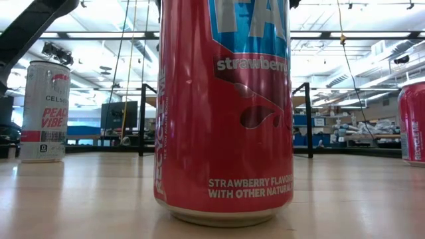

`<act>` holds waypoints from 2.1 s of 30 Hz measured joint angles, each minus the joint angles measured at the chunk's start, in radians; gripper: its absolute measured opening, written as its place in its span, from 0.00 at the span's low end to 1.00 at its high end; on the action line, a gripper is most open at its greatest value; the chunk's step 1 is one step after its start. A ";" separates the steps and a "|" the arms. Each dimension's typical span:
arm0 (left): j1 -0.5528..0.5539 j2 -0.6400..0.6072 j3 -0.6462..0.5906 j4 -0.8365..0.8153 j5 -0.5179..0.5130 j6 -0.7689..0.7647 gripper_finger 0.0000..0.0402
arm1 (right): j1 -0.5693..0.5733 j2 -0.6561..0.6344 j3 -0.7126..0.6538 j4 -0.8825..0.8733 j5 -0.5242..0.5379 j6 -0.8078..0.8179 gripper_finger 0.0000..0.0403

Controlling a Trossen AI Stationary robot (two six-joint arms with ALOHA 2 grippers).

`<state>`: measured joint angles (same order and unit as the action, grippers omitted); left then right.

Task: Place canned beverage on shelf
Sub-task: Put the top blue soda can on the shelf

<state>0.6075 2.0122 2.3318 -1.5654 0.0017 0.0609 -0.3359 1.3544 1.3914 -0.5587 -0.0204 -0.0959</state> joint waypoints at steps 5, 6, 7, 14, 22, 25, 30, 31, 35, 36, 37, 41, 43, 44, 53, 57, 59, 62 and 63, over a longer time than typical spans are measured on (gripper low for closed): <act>0.000 0.001 0.000 0.002 0.001 -0.010 0.91 | 0.000 0.000 0.000 0.002 0.000 0.000 0.75; 0.000 0.001 0.000 0.004 0.001 -0.015 0.91 | 0.000 0.000 0.000 0.003 0.000 0.000 0.75; 0.000 0.001 0.000 0.005 0.000 -0.016 0.91 | 0.000 0.000 0.000 0.002 0.000 0.000 0.75; -0.001 0.001 0.000 -0.003 -0.006 -0.024 0.89 | 0.000 0.000 0.000 0.002 0.000 0.000 0.75; -0.003 0.001 0.000 -0.004 -0.013 -0.024 0.81 | 0.000 0.000 0.000 0.003 0.000 0.000 0.75; -0.003 0.001 0.000 -0.004 -0.012 -0.024 0.77 | 0.000 0.000 0.000 0.003 0.000 0.000 0.75; -0.003 0.000 0.000 -0.004 -0.012 -0.006 0.69 | 0.000 0.000 0.000 0.003 0.000 0.000 0.75; -0.003 0.000 0.000 -0.004 -0.012 0.000 0.68 | 0.000 0.000 0.000 0.003 0.000 0.000 0.75; -0.003 0.000 0.000 -0.002 -0.013 0.023 0.63 | 0.000 0.000 0.000 0.003 0.000 0.000 0.75; -0.003 0.000 0.000 -0.001 -0.012 0.027 0.62 | 0.000 0.000 0.000 0.003 0.000 0.000 0.75; -0.003 0.000 0.000 -0.001 -0.012 0.029 0.62 | 0.000 0.000 0.000 0.003 0.000 0.000 0.75; -0.003 0.000 0.000 0.000 -0.012 0.035 0.62 | -0.001 0.000 0.000 0.003 0.000 -0.001 0.75; -0.003 0.000 0.000 0.001 -0.012 0.037 0.62 | -0.001 0.000 0.000 0.003 0.000 -0.001 0.75; -0.005 0.000 0.000 0.001 -0.012 0.041 0.62 | -0.001 0.000 0.000 0.003 0.000 -0.001 0.75; -0.030 0.000 0.000 0.087 -0.013 0.136 0.62 | -0.001 0.000 0.000 0.002 0.000 -0.001 0.75; -0.047 0.000 0.000 0.130 -0.013 0.187 0.63 | -0.001 0.000 0.000 0.002 0.000 -0.001 0.75; -0.058 0.000 0.000 0.141 -0.013 0.205 0.63 | -0.001 0.000 0.000 0.002 0.000 -0.001 0.75; -0.075 0.000 0.000 0.159 -0.021 0.262 0.63 | -0.001 0.000 0.000 0.002 0.000 -0.001 0.75; -0.080 0.000 0.000 0.168 -0.028 0.282 0.63 | -0.001 0.000 0.000 0.001 0.000 -0.001 0.75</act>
<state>0.5271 2.0121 2.3318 -1.3969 -0.0264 0.3433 -0.3370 1.3544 1.3914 -0.5578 -0.0200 -0.0970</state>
